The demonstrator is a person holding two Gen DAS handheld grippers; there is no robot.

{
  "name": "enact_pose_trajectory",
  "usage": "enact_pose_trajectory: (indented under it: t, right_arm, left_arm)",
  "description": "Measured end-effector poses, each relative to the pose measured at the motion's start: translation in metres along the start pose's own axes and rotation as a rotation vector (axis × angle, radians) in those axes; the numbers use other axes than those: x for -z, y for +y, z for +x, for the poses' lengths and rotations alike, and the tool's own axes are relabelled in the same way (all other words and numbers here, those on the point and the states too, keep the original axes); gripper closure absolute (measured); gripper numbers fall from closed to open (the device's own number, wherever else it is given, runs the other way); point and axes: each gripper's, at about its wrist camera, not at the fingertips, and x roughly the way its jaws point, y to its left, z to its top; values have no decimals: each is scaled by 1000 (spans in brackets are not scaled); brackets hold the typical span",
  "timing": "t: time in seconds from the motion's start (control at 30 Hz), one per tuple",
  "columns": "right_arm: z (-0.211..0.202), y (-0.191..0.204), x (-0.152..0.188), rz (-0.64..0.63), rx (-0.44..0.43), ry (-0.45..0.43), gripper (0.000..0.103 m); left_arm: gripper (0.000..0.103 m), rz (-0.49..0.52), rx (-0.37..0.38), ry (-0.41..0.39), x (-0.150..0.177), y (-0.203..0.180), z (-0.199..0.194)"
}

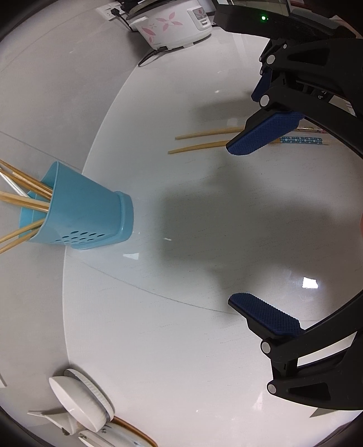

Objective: Organize utensils
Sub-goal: 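Move both open tools back down to the last two chopsticks, then close right tool on a plain chopstick while left tool grasps the blue-patterned chopstick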

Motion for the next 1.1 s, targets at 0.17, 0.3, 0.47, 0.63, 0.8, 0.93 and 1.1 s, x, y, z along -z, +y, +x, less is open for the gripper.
enact_pose_trajectory:
  t: [0.17,0.3,0.47,0.63,0.8,0.93,1.1]
  right_arm:
    - [6,5,0,-3,10,36,67]
    - [10,8,1,-1,13,62,80]
    - [12,8,-2,21,25,80,97]
    - [8,-7,0,59,16,82,97]
    - [-1,-22,1,80,32,64,97]
    - [-13,-35,4,83,46,44,97]
    - [-26,-47,4,84,61,24,97]
  left_arm:
    - [6,4,-6,7,6,-3,-2]
    - [6,15,-15,15,10,-6,-2]
    - [6,26,-14,27,13,-11,1]
    - [6,31,-4,64,14,-24,13]
    - [6,63,5,108,17,-47,32]
    - [6,79,7,159,23,-63,49]
    - [7,98,-30,210,30,-76,67]
